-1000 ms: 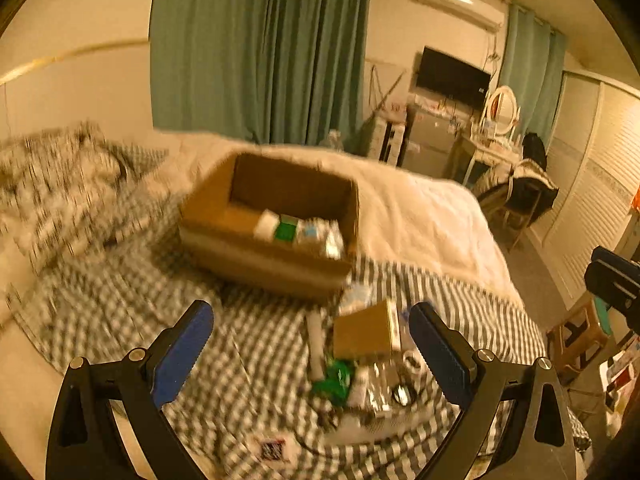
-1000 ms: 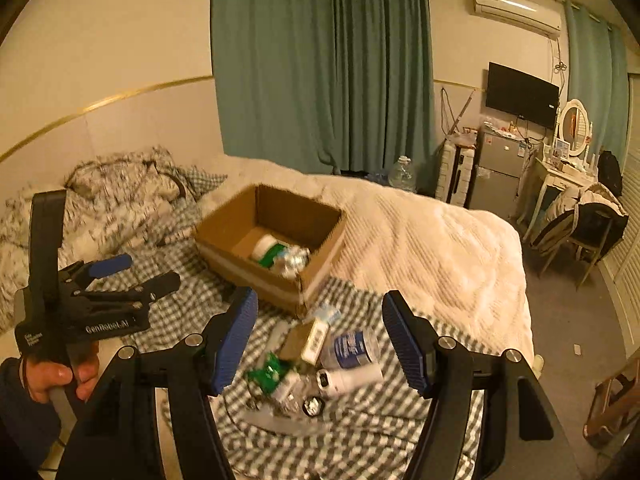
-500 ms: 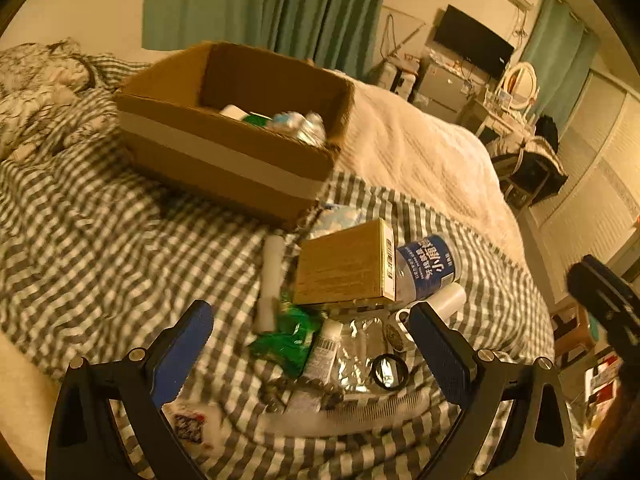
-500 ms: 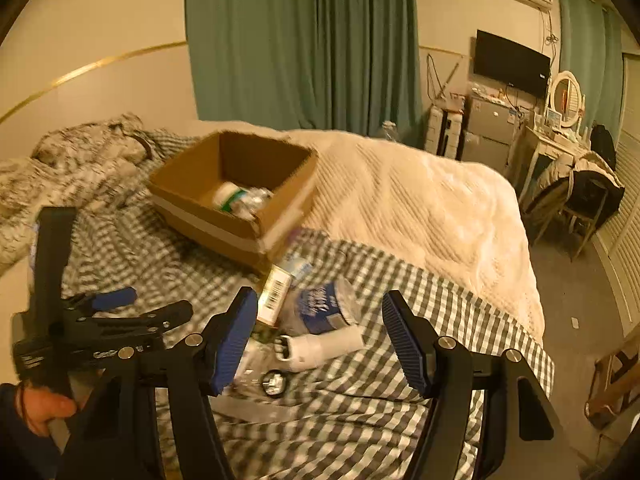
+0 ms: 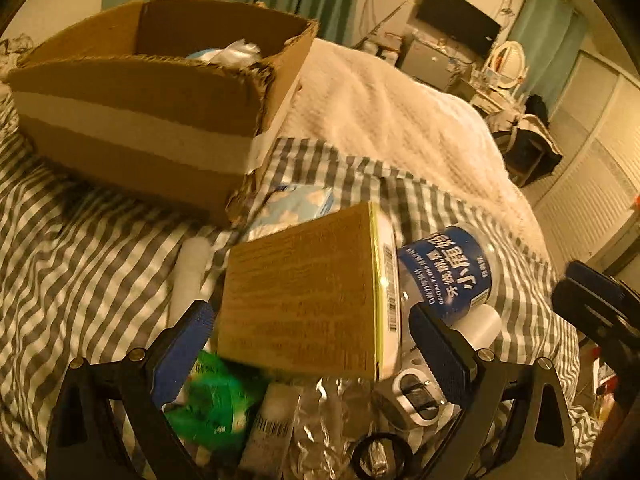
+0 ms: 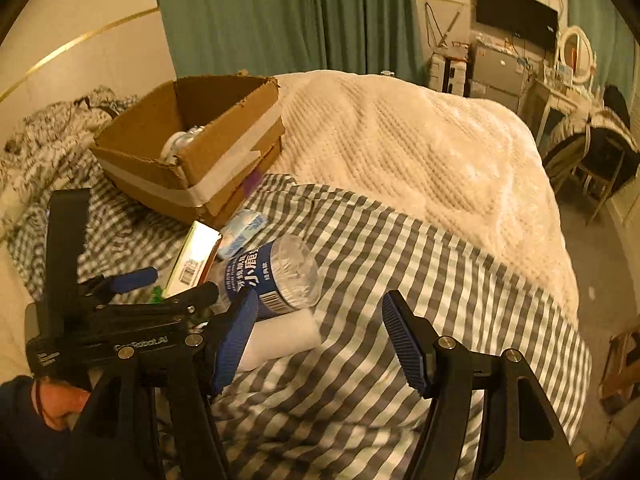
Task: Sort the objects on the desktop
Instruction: 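Grasp the red-white capsule box with the left tool while the right tool grasps the water bottle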
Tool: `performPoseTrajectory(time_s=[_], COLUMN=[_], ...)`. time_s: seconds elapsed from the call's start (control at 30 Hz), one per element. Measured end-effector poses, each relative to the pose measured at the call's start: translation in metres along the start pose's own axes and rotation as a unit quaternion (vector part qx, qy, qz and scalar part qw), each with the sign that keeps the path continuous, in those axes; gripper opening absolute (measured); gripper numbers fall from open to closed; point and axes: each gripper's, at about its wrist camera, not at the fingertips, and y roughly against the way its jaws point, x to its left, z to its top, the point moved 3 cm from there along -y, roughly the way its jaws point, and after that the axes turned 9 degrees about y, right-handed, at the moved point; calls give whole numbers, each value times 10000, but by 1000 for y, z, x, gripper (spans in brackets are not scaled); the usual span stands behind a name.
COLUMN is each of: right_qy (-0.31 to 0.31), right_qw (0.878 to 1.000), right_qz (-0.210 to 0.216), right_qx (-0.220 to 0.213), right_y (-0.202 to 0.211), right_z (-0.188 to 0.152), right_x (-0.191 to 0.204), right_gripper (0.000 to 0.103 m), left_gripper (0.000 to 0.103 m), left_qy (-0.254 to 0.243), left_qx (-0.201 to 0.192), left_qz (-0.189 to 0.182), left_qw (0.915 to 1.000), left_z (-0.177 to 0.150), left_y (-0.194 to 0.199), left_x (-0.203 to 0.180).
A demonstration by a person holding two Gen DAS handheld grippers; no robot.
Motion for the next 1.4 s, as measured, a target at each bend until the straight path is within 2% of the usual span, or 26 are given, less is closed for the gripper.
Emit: performPoseTrajectory(time_s=[0.13, 0.2, 0.27, 0.4, 0.5, 0.57, 0.63, 0.67, 0.7, 0.8, 1.03, 1.13, 1.4], right_qy=[2, 34, 151, 222, 279, 316, 393, 444, 479, 669, 1249, 1118, 891], right_qw=[9998, 9997, 9997, 9993, 9990, 9988, 9985, 9982, 9979, 9960, 9865, 9865, 9890], right_qz=[175, 231, 173, 168, 161, 218, 249, 254, 270, 282, -367, -358, -391], right_qx=[43, 50, 103, 261, 314, 302, 292, 306, 332, 513, 990, 1145, 1111], right_y=[-14, -18, -23, -32, -34, -35, -37, -39, -41, -52, -84, -95, -94], right_z=[8, 11, 10, 6, 5, 8, 9, 11, 12, 14, 21, 22, 22], right_x=[1, 4, 8, 14, 20, 25, 32, 38, 43, 62, 93, 92, 94], right_gripper=[65, 65, 65, 65, 65, 66, 75, 80, 81, 88, 90, 90, 89], left_gripper=[101, 101, 102, 103, 102, 102, 97, 83, 65, 46, 39, 38, 37], left_qy=[-490, -912, -1196, -1285, -1161, -1014, -787, -684, -627, -547, -467, -401, -219], left_qx=[197, 90, -65, -94, -240, -126, -24, 49, 125, 221, 128, 53, -96], left_qz=[178, 349, 368, 314, 751, 626, 362, 227, 157, -11, -355, -471, -647], left_qw=[9984, 9952, 9921, 9912, 9901, 9928, 9962, 9974, 9978, 9983, 9982, 9981, 9976], left_z=[2, -2, -5, -1, 7, 11, 13, 13, 13, 11, 14, 16, 20], left_y=[2, 2, 2, 4, 7, 6, 3, 0, -3, -11, -8, -7, -3], left_x=[-6, -9, -11, -4, 21, 37, 51, 56, 59, 63, 72, 76, 80])
